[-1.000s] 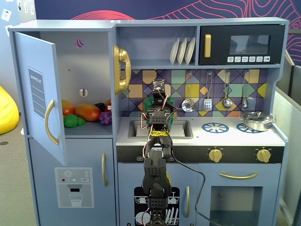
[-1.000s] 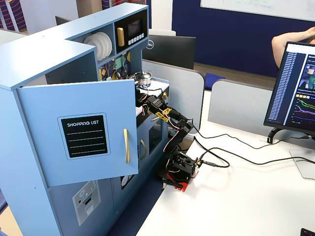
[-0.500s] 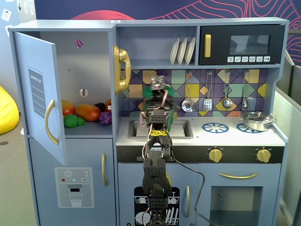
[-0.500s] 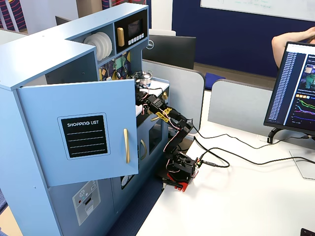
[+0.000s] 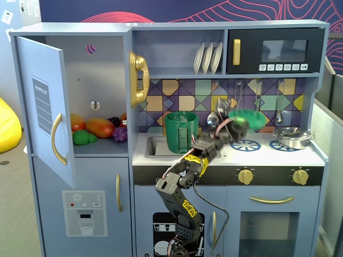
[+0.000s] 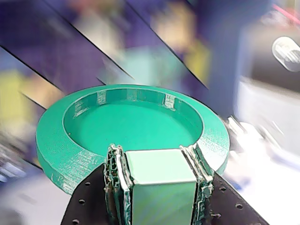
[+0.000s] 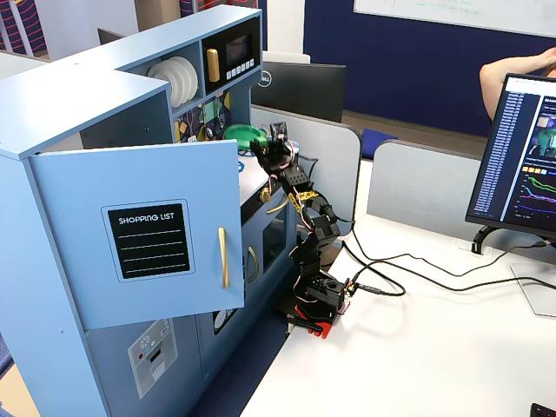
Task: Take off the lid from the green recipient and place it on the counter
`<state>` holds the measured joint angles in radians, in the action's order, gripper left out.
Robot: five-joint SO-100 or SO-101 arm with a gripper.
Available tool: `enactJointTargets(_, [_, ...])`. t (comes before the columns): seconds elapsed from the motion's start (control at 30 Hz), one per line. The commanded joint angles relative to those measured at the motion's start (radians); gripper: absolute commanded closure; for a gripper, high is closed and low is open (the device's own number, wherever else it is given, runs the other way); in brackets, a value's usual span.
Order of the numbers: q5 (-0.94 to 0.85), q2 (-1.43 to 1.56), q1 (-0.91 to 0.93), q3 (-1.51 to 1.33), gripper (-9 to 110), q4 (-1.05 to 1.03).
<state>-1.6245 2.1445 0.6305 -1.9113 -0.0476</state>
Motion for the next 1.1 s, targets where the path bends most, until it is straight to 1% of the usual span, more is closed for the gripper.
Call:
enactJointTargets(0.0, [-0.021, -0.008, 0.011, -0.124, 101, 0.184])
enactJointTargets(0.13, [-0.044, -0.055, -0.026, -0.206, 101, 0.29])
enactJointTargets(0.57, [-0.12, -0.061, -0.098, -0.31, 101, 0.295])
enactJointTargets(0.93, [-0.101, -0.055, -0.084, -0.318, 101, 0.281])
enactJointTargets(1.07, [-0.018, -0.038, -0.08, -0.322, 80, 0.302])
